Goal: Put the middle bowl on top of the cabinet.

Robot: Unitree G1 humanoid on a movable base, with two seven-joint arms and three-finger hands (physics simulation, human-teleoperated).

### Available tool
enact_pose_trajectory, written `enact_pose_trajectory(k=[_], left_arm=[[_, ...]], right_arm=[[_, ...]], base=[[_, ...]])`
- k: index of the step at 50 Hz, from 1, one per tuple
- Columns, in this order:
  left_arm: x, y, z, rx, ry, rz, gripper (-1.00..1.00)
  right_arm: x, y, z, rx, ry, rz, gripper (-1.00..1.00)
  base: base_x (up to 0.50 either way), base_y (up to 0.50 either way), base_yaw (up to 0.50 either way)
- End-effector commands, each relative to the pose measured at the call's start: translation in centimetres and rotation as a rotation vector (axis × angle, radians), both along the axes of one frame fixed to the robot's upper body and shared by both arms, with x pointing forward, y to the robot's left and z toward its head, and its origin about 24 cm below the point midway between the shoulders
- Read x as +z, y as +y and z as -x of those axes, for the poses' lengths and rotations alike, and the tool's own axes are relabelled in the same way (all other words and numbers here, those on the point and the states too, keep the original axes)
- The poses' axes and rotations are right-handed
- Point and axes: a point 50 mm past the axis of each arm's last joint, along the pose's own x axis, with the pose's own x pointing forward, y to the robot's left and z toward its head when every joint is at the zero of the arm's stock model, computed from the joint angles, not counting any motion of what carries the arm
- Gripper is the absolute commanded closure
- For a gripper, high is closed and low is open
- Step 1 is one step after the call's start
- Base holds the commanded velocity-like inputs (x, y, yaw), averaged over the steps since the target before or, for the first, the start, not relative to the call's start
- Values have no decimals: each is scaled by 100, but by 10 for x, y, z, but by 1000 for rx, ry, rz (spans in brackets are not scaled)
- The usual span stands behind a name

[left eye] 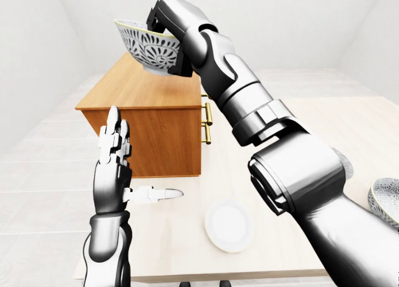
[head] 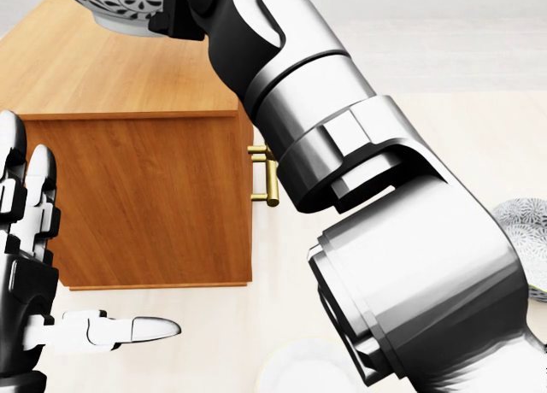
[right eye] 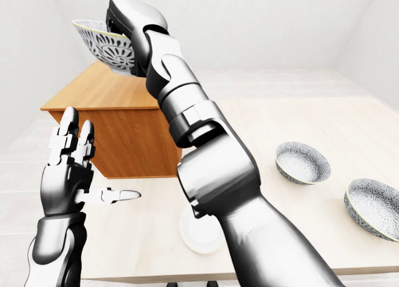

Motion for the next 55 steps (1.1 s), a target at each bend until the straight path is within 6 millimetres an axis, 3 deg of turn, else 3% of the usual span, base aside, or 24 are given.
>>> enact_pose_trajectory(k=[1,14,25,55], left_arm=[[0,0,0,-3,-2,-1,-100],[1,0,1,-5,-2,-1,-100],[0,-1,1,-7,-1,-3,-100],[2,-3,2,-21,-9,-6,-100]], right_arm=[[-9,2,-2,-16,-7,0,100],[-25,9,-2,-5,28,21,100],[-40,16,-2,-49,-49,189,100],[-50,17,-3,-72,-84,203,100]], base=[[0,0,0],[0,0,0],[0,0,0],[0,0,0]])
